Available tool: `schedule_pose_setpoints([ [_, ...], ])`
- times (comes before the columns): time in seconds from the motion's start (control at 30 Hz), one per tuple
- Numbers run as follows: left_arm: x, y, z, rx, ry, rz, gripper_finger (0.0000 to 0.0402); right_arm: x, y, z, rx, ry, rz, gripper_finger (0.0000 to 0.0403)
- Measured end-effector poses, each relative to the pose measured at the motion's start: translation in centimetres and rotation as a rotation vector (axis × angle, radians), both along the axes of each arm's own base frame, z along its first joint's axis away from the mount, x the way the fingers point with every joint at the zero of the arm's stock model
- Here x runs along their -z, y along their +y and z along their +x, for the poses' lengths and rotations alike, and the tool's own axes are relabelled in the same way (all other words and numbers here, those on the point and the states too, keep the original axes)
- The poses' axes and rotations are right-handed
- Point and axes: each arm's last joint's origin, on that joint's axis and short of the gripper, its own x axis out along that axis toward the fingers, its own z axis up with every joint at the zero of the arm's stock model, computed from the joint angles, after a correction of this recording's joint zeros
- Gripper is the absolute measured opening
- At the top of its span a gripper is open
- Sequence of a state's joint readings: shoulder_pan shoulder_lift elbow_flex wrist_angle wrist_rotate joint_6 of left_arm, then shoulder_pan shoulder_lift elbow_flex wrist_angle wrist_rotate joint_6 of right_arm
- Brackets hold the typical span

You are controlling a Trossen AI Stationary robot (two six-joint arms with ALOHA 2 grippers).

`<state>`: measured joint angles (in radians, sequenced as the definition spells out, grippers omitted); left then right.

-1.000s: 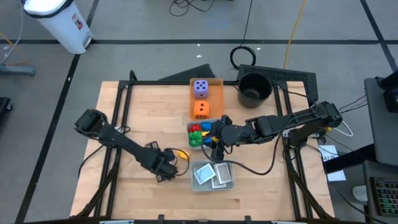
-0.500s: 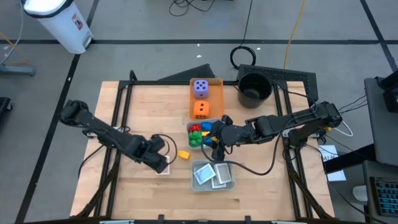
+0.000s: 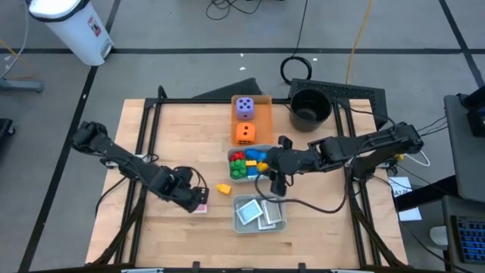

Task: Pick & Place Toys
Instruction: Put the red card pack into the bottom gray bin

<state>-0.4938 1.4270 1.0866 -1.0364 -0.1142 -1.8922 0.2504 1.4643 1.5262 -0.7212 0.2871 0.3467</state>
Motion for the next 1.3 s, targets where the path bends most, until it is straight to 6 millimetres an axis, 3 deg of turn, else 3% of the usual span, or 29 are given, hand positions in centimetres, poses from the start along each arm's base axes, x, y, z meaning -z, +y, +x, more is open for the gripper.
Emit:
schedule_pose_setpoints([
  [0.43,0.0,-0.6,-0.2,-0.103,-0.004,-0.044,0.0242,0.0,2.1,-1.7,-0.149,0.063,-0.058,0.0171],
  [0.63,-0.1,-0.7,-0.1,-0.104,-0.013,-0.057,0.03,1.2,2.8,-3.9,-0.128,-0.002,-0.147,0.0171],
  [0.8,-0.1,-0.5,0.0,-0.116,-0.015,-0.058,0.038,2.7,2.1,-6.7,-0.08,-0.197,0.001,0.0171],
  [0.87,-0.1,-0.5,0.0,-0.116,-0.015,-0.058,0.0394,3.3,1.6,-7.9,-0.046,-0.267,0.074,0.0171],
  [1.1,1.0,-0.6,0.7,-0.105,0.019,-0.025,0.0374,5.5,0.4,-10.5,-0.01,-0.336,0.154,0.0171],
  [1.3,2.8,-0.3,2.1,-0.116,0.065,-0.007,0.0396,6.9,0.3,-11.0,0.029,-0.312,0.206,0.0171],
])
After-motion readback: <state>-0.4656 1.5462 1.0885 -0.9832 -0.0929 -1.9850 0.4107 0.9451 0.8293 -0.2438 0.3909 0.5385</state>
